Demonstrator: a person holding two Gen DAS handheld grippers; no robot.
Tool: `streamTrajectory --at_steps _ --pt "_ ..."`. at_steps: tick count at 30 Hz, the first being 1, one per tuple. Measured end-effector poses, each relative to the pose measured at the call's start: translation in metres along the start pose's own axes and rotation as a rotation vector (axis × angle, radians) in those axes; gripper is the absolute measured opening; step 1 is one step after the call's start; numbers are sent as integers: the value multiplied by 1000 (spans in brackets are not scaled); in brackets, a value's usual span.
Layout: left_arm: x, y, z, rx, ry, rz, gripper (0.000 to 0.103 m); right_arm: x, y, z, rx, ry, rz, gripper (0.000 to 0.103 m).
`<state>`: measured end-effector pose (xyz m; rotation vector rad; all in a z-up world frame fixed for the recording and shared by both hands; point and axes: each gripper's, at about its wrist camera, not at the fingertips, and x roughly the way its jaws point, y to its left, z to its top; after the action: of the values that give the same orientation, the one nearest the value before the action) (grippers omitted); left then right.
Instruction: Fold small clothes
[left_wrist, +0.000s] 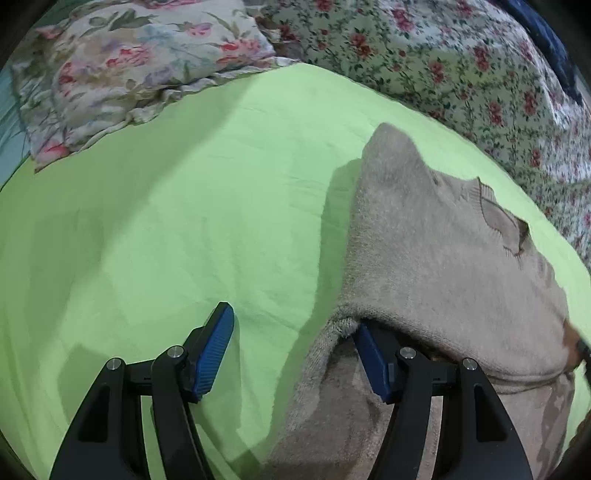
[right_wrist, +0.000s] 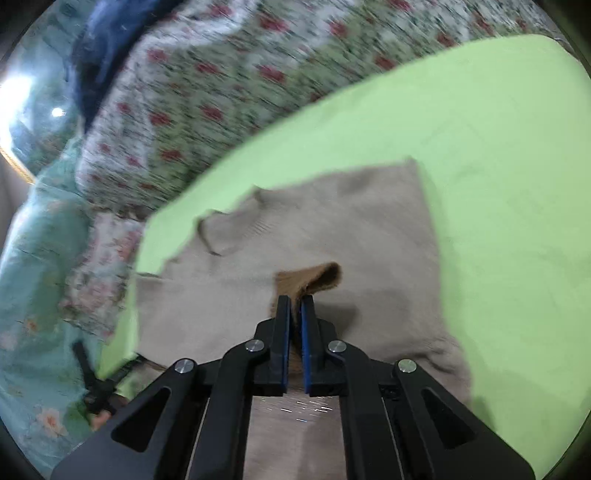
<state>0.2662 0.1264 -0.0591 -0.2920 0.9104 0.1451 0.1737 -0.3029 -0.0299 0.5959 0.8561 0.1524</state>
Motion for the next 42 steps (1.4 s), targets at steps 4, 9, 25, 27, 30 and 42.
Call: streamTrajectory --at_steps 4,9,25,27,30,42 --pt "-3 6 -5 -29 -7 1 67 9 -7 -10 -20 19 -45 6" --pt "-3 7 -11 -20 -17 4 67 15 -19 -20 -17 47 -74 5" --pt "-33 34 -28 -61 19 -69 66 -44 -20 -33 37 -35 -98 37" --pt "-43 36 -36 -42 35 -108 67 -54 -22 -44 33 -36 -78 53" --pt "-59 38 -54 2 63 -180 68 -71 -25 -63 14 -12 -59 53" --pt "-120 50 -170 204 164 -337 83 -133 -59 -147 -2 50 61 55"
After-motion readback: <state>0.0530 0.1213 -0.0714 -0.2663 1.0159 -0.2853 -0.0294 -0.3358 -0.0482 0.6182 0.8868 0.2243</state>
